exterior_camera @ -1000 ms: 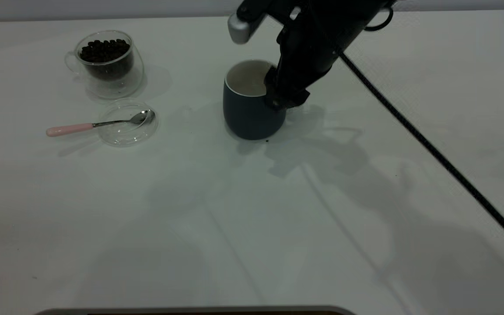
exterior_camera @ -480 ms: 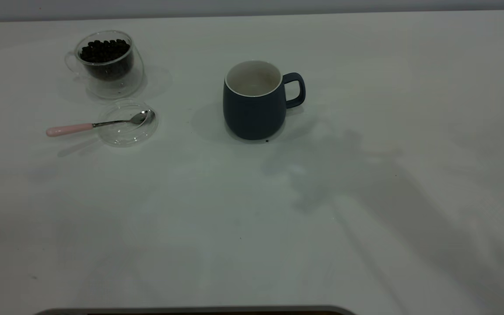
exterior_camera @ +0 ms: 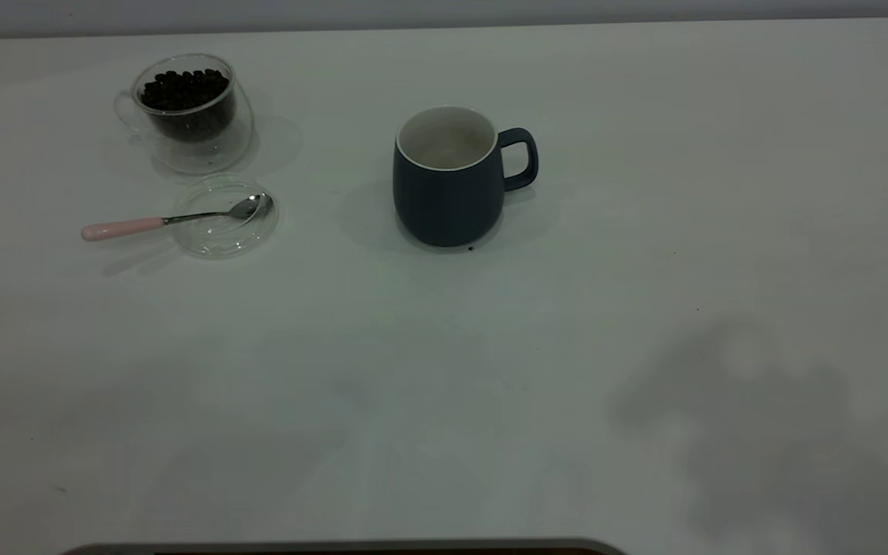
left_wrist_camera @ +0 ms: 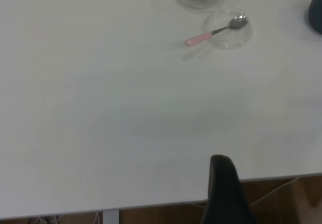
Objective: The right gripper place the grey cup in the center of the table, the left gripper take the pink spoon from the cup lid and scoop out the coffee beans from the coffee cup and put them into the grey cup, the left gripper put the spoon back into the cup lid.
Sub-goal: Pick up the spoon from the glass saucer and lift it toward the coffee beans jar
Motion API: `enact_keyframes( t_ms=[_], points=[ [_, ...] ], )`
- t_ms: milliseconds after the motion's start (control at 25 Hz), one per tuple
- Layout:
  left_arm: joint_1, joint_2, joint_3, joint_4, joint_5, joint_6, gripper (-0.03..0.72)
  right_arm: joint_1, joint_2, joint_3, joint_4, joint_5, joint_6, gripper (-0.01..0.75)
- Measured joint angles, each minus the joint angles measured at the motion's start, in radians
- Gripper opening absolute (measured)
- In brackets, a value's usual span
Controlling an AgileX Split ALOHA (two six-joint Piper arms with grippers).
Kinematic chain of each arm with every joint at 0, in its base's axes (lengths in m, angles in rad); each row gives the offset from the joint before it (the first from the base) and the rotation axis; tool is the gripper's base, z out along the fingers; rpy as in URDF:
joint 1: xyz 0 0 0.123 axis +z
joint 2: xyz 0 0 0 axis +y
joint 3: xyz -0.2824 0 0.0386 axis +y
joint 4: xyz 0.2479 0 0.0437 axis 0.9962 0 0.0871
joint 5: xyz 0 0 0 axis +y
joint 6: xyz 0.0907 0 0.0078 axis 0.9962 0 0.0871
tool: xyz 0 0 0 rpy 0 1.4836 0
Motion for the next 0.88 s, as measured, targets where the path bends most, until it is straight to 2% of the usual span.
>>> enact_keyframes(
  t_ms=[280, 480, 600, 760, 880],
  points=[
    [0.0, 0.0, 0.0, 0.0, 0.0, 0.0, 0.523, 0.0, -0.4, 0.244, -0.031, 0.005, 0.019, 0.591],
    [0.0, 0.0, 0.0, 0.0, 0.0, 0.0, 0.523, -0.01, -0.686, 0.399, -0.072, 0.005, 0.151, 0.591],
    [0.0, 0.0, 0.0, 0.0, 0.0, 0.0, 0.523, -0.062, -0.819, 0.464, -0.086, 0.005, 0.189, 0.591],
    [0.0, 0.0, 0.0, 0.0, 0.0, 0.0, 0.523, -0.183, -0.921, 0.53, -0.081, 0.005, 0.159, 0.591],
    [0.0, 0.0, 0.0, 0.0, 0.0, 0.0, 0.523, -0.275, -0.984, 0.587, -0.044, -0.042, 0.129, 0.591]
  ],
)
